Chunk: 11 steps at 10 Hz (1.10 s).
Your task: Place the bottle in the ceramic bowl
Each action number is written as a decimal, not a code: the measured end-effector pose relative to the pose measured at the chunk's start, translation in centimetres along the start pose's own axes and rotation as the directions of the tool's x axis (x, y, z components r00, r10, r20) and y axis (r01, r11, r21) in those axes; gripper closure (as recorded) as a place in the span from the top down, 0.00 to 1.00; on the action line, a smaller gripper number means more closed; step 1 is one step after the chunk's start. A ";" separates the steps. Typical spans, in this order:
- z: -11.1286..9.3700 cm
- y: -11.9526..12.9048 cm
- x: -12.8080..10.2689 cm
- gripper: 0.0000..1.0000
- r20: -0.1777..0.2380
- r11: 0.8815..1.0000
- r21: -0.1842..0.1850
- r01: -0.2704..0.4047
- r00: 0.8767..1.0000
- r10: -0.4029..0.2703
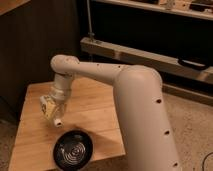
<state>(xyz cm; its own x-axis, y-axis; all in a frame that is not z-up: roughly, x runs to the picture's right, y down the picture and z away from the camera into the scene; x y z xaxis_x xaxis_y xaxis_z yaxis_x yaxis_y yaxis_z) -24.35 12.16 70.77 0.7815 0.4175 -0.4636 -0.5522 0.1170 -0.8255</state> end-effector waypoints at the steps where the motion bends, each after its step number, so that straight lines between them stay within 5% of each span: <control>1: 0.0 0.0 0.0 0.00 0.000 1.000 0.000 0.000 1.000 0.000; 3: -0.1 0.1 0.1 0.00 -0.010 1.000 0.018 -0.012 1.000 0.012; 6: -0.9 2.9 2.1 0.00 -0.027 0.984 0.177 -0.017 0.999 0.022; 8: -1.0 3.7 4.6 0.00 -0.015 0.971 0.236 -0.027 0.999 0.031; 11: -0.1 3.3 10.6 0.00 0.036 0.967 0.249 -0.045 0.999 0.037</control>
<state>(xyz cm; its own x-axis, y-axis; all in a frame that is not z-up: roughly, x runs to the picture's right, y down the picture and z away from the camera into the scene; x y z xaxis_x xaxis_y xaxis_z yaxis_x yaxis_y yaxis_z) -17.89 16.87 63.06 0.7494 0.4536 -0.4823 -0.6418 0.3187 -0.6974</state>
